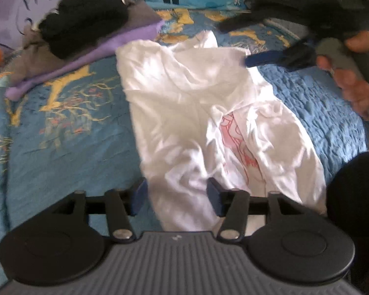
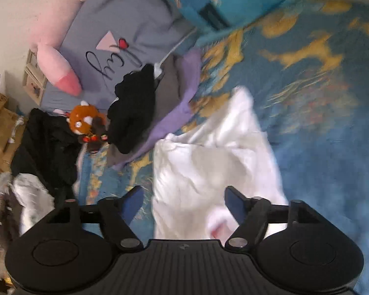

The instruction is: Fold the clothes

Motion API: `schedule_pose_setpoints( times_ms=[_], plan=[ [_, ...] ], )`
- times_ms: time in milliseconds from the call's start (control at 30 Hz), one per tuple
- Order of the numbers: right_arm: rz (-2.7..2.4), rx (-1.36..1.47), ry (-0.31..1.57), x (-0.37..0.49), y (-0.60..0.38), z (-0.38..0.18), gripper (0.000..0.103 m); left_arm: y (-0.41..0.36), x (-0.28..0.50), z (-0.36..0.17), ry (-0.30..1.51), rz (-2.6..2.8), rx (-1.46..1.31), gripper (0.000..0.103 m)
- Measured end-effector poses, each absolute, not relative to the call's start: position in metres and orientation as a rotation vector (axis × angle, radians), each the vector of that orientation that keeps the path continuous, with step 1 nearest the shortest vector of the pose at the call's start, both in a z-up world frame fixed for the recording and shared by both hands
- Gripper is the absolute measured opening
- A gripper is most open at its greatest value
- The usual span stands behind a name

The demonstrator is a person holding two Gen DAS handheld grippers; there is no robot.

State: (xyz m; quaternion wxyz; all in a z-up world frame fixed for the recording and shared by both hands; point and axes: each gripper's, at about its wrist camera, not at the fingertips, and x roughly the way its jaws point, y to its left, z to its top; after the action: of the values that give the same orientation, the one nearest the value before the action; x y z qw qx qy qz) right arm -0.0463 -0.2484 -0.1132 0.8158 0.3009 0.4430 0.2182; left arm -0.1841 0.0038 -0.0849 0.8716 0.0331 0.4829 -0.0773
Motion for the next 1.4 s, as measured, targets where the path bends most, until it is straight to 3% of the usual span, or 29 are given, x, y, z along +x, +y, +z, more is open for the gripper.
schedule_pose_setpoints(
  times_ms=[33, 67, 400, 567, 800, 967, 1133, 1267, 1400],
  plan=[
    [0.448, 0.607, 0.948, -0.062, -0.254, -0.11, 0.077, 0.01, -0.194, -0.08, 1.006, -0.141, 0.067, 0.088],
    [0.43, 0.573, 0.952, -0.078, -0.26, -0.106, 0.077, 0.016, -0.203, -0.074, 1.002, -0.121, 0.065, 0.09],
    [0.387, 0.353, 1.129, -0.195, -0.277, -0.136, 0.078, 0.062, -0.27, -0.067, 1.093, -0.041, 0.002, 0.094],
    [0.441, 0.142, 1.19, -0.203, -0.248, -0.147, 0.076, 0.037, -0.263, -0.083, 1.121, -0.072, 0.161, 0.097],
    [0.452, 0.275, 1.234, -0.178, -0.262, -0.159, 0.076, 0.03, -0.227, -0.103, 1.111, -0.22, 0.185, 0.1],
    [0.535, 0.3, 1.15, -0.188, -0.261, -0.147, 0.077, 0.004, -0.233, -0.112, 1.142, -0.357, 0.341, 0.1],
    [0.804, -0.127, 0.832, -0.229, -0.192, -0.115, 0.076, -0.017, -0.26, -0.104, 1.122, -0.438, 0.422, 0.1],
    [0.891, -0.482, 0.742, -0.241, -0.135, -0.131, 0.064, 0.002, -0.279, -0.086, 1.105, -0.379, 0.35, 0.1],
    [0.889, -0.631, 0.717, -0.244, -0.111, -0.147, 0.056, 0.026, -0.288, -0.073, 1.09, -0.305, 0.281, 0.102]
  ],
)
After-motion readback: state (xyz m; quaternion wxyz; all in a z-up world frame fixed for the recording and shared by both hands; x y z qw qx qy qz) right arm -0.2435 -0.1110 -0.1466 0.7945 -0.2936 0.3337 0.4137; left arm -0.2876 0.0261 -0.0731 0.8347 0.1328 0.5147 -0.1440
